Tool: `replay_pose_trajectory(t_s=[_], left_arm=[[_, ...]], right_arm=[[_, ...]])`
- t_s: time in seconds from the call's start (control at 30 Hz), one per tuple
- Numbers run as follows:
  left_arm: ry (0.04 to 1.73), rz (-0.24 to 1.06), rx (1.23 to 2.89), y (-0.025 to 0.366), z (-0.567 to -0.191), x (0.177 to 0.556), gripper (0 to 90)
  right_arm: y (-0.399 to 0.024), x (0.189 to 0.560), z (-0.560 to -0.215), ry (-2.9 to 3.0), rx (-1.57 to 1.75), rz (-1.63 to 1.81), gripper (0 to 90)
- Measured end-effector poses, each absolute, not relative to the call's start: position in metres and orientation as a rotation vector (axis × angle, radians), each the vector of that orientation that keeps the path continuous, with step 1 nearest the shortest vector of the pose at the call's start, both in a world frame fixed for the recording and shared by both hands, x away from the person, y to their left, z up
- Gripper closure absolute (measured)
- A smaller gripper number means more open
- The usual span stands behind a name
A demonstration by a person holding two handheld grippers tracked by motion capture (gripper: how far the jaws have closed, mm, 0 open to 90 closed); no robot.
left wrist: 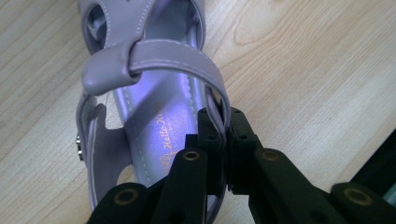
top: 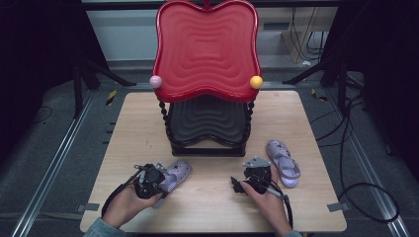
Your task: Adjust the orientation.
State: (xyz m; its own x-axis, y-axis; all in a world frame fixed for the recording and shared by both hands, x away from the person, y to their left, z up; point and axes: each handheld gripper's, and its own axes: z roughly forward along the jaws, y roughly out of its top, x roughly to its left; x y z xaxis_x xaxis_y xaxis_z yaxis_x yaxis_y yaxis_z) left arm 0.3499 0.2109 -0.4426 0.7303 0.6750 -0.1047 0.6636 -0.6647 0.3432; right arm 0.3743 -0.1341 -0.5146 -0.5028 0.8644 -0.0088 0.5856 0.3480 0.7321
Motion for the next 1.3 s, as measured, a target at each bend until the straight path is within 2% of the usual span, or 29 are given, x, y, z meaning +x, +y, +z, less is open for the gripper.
replay_pose_trajectory(t_s=[0.4, 0.77, 1.3], left_arm=[[0.951, -0.097, 2.396, 0.225, -0.422, 0.355, 86.4], [0.852, -0.108, 2.213, 0.202, -0.4, 0.357, 86.4], [0.83, -0.062, 2.055, 0.178, -0.385, 0.366, 86.4]], right_arm=[[-0.134, 0.374, -0.515, 2.221, 1.272, 0.961, 4.6], [-0.134, 0.374, -0.515, 2.221, 1.271, 0.96, 4.6], [-0.134, 0.374, -0.515, 2.222, 1.272, 0.962, 4.6]])
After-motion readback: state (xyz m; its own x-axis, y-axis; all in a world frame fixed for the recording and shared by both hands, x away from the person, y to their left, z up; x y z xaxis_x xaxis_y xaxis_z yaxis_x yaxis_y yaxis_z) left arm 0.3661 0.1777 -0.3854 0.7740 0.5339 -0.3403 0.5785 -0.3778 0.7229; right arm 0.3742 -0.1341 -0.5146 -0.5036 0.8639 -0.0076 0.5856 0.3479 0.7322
